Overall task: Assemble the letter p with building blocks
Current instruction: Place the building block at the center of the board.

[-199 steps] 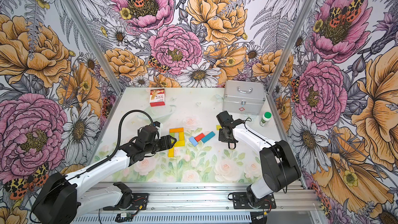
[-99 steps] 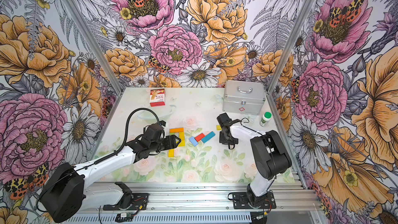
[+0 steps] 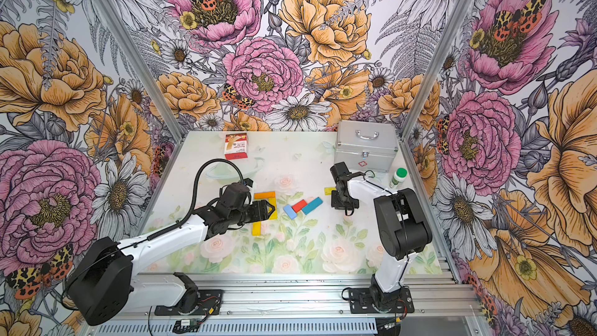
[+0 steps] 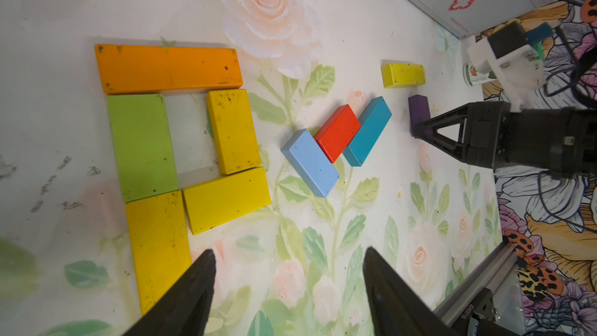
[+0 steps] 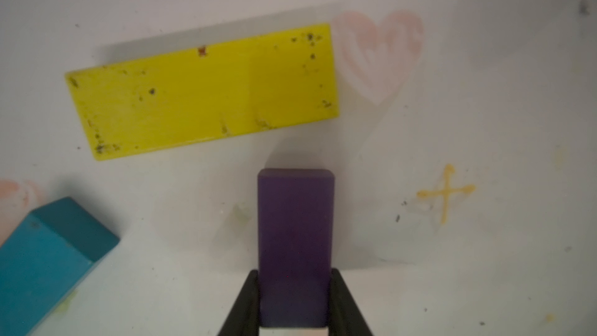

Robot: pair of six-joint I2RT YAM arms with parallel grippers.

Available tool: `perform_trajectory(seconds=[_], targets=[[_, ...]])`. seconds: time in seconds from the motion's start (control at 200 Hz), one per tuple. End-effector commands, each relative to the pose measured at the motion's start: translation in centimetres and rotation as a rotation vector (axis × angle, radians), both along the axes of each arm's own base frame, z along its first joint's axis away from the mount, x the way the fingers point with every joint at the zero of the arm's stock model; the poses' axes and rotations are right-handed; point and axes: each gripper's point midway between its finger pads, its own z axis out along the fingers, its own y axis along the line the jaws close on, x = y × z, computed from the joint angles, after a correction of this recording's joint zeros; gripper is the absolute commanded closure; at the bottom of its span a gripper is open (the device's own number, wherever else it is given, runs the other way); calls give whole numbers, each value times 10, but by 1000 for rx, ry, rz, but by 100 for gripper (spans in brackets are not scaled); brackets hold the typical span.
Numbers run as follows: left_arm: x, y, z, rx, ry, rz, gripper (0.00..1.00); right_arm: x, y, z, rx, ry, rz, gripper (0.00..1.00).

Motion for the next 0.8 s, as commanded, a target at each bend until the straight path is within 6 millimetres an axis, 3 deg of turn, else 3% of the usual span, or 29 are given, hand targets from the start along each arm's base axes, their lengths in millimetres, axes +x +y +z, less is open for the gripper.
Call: perform_trajectory(seconds=[0.0, 0.23, 0.455, 0.57, 0.796], targets=[[6, -14, 14, -20, -43, -31, 27, 5, 4, 4, 19, -2, 34, 64], [11, -19, 24, -33, -60, -25, 27, 5, 7, 31, 59, -66, 32, 45], [15, -47, 36, -26, -78, -74, 29, 11, 5, 70, 104, -162, 0, 43], [16, -70, 31, -13, -65, -103, 32, 12, 3, 69, 128, -147, -4, 45], [20, -105, 34, -12, -74, -140, 36, 6, -5, 42, 83, -76, -19, 46]])
